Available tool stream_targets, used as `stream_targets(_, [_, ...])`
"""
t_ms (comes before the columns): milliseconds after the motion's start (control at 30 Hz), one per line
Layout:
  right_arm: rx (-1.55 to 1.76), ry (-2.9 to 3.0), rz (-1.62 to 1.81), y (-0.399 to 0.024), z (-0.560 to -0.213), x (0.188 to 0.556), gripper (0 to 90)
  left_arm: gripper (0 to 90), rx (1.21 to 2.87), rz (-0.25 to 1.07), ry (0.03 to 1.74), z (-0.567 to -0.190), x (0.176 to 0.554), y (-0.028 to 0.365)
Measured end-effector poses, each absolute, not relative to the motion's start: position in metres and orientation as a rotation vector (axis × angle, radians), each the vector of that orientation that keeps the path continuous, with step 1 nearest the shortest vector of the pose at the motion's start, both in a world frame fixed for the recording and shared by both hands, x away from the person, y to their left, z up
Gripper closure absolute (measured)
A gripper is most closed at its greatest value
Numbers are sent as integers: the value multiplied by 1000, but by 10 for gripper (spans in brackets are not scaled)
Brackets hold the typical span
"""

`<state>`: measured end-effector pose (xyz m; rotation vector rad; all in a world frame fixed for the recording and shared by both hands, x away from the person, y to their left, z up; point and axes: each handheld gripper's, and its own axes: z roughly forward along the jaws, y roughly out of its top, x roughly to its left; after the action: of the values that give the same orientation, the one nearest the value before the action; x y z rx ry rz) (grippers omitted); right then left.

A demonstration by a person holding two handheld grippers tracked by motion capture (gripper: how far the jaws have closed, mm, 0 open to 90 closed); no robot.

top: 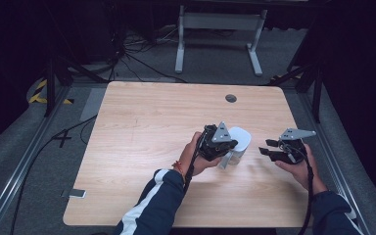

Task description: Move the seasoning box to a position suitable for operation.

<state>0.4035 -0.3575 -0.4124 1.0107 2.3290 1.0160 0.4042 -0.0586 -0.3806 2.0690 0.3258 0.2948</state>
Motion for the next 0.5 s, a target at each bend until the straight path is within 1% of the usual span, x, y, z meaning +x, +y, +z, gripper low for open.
stream_targets(133, [991,2343,1027,-357,-412,404,511,895,2060,290,311,-382,402,-54])
stream_targets(233, [973,2332,1041,-356,-409,403,524,897,2053,284,315,-383,402,-54])
stream_targets(500, [912,2338,1086,-351,-400,399,525,898,2041,280,321,-384,401,-52])
